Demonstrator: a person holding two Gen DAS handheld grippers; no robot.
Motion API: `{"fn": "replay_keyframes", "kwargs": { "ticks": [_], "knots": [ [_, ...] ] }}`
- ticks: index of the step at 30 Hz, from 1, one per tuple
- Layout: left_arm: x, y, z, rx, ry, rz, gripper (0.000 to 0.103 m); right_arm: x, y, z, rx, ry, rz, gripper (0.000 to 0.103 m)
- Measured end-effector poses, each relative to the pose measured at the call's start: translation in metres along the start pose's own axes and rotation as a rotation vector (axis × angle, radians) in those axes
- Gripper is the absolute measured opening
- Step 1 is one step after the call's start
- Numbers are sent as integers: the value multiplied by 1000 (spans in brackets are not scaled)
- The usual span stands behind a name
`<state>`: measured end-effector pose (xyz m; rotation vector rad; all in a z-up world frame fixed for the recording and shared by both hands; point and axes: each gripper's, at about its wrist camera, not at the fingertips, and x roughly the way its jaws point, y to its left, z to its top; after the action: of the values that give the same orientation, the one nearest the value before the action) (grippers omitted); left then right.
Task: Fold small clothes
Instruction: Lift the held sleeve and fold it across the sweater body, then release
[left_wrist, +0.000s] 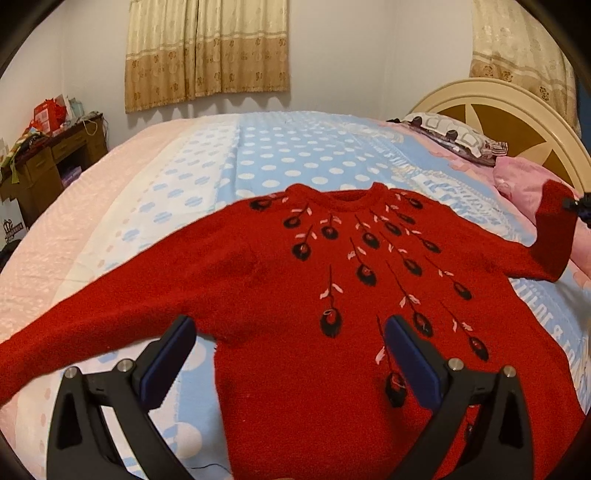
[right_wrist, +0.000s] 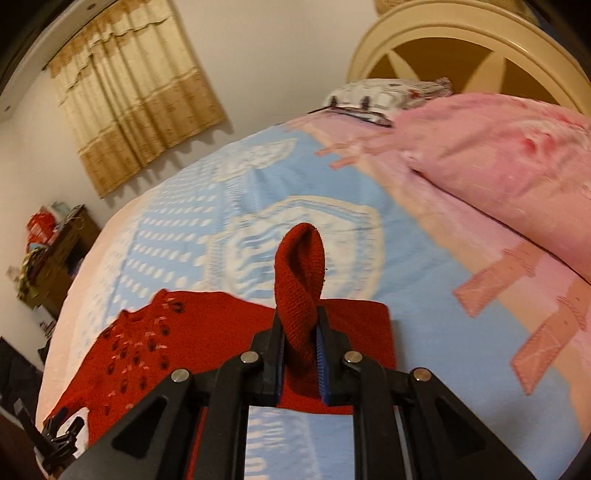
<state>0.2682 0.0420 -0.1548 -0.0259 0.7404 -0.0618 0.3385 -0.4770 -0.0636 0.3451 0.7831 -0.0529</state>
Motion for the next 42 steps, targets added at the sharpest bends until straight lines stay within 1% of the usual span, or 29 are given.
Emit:
{"fn": "replay_keyframes", "kwargs": {
  "ticks": [6, 12, 18, 20, 23, 27, 33, 38, 42],
  "knots": [
    [-2, 4, 0, -7, 2, -19, 103, 3, 43, -1, -43, 3, 64, 13],
    [-3, 3, -2, -4, 1, -27, 103, 6, 79, 1, -53, 16, 128, 13],
    [-1, 4, -5, 1, 11, -21, 103, 6, 134, 4, -109, 9, 205, 13],
    [-3, 4, -5, 11, 2, -13, 103, 8, 153, 3, -128, 12, 233, 13],
    [-5, 9, -5, 4, -5, -24, 103, 14, 178, -1, -155, 21, 266, 13],
    [-5, 15, -5, -7, -5, -19, 103, 27, 210, -11, -183, 42, 301, 13],
    [-5, 19, -7, -4, 1, -13, 103, 45, 245, -28, -222, 81, 339, 13],
    [-9, 26, -6, 2, -9, 12, 103, 62, 281, -56, -288, 120, 367, 13],
    [-11, 33, -5, 6, -7, 33, 103, 79, 301, -82, -334, 147, 371, 14]
  ]
}}
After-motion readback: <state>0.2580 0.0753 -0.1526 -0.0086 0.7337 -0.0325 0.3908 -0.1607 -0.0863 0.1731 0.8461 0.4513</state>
